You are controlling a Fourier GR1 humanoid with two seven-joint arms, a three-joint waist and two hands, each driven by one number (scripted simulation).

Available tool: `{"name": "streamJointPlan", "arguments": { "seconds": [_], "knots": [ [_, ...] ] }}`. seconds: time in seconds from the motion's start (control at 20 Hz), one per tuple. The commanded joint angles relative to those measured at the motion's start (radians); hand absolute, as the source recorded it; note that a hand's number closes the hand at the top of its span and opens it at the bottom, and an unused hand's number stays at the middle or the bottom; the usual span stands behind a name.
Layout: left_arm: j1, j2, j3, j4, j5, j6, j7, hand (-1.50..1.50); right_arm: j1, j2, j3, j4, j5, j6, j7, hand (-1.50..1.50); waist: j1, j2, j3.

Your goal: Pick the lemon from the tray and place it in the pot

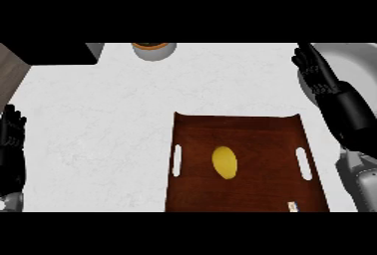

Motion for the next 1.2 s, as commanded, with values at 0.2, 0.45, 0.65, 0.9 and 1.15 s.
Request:
{"name": "streamJointPlan", "arguments": {
  "seconds": [0.2,0.45,0.65,0.9,1.15],
  "knots": [
    [-0.188,-0.038,-0.068,-0.061,0.057,-0.088,0.136,0.00,-0.108,0.079,-0.005,0.402,-0.060,0.159,-0.261,1.50,0.045,0.049,-0.008],
    [-0.254,-0.050,-0.097,-0.087,0.110,-0.126,0.273,0.00,-0.075,0.076,0.044,0.575,0.188,0.022,-0.491,-1.50,0.040,0.044,-0.007],
    [-0.260,-0.051,-0.109,-0.160,0.090,-0.091,0.351,0.00,-0.131,0.055,-0.021,0.741,0.135,0.133,-0.767,-1.50,0.034,0.031,-0.008],
    [-0.218,-0.068,-0.062,-0.121,0.090,-0.123,0.321,0.00,-0.141,-0.029,0.004,0.637,0.167,0.266,-0.738,-1.50,0.006,0.021,-0.012],
    [-0.265,-0.050,-0.042,-0.126,0.091,-0.107,0.365,0.00,-0.179,-0.094,0.151,0.570,0.281,0.375,-0.561,-1.50,0.001,0.016,-0.013]
  ]
}}
